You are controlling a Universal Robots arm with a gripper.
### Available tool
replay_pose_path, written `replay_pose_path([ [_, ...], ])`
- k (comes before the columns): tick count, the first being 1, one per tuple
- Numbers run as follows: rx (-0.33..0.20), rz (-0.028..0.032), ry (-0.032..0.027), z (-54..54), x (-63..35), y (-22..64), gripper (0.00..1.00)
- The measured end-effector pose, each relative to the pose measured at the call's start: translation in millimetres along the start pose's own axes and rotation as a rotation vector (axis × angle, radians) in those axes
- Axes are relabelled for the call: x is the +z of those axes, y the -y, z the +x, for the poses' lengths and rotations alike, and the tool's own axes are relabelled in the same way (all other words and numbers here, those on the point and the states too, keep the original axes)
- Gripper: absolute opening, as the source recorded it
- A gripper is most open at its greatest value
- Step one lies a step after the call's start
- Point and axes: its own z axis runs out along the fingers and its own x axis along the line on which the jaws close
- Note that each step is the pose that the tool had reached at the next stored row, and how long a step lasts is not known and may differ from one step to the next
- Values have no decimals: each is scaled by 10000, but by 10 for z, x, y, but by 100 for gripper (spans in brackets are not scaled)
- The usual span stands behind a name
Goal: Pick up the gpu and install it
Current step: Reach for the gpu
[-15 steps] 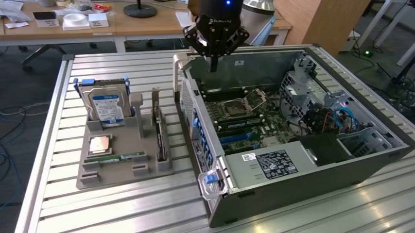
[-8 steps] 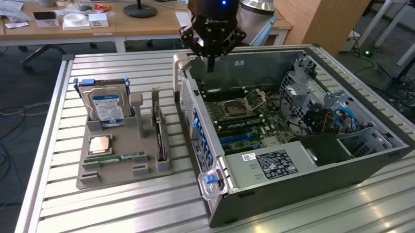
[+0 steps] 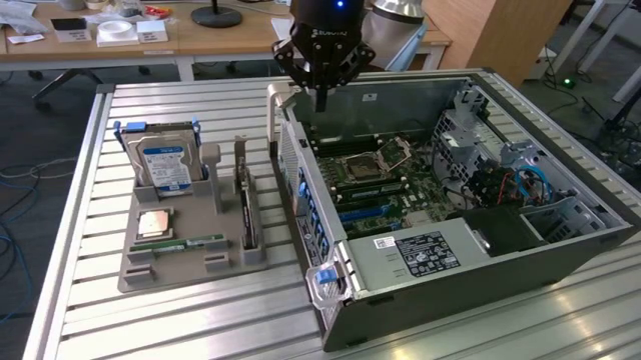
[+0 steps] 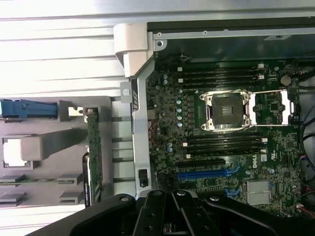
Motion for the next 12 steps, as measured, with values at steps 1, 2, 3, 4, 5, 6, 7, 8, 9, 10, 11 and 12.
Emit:
replay_pose_path([
  [1, 1, 0, 0, 10, 0, 1, 11],
  [2, 0, -1, 0, 18, 0, 1, 11],
  [3, 0, -1, 1, 28, 0, 2, 11],
  [4, 0, -1, 1, 37, 0, 3, 11],
  [5, 0, -1, 1, 46, 0, 3, 11],
  [6, 0, 0, 0, 55, -1, 4, 11],
  [7, 2, -1, 1, 64, -1, 5, 11],
  [8, 1, -1, 1, 71, -1, 5, 11],
  [9, 1, -1, 0, 77, -1, 6, 11],
  [10, 1, -1, 1, 83, -1, 6, 11],
  [11, 1, -1, 1, 88, -1, 6, 11],
  [12, 1, 0, 0, 94, -2, 7, 11],
])
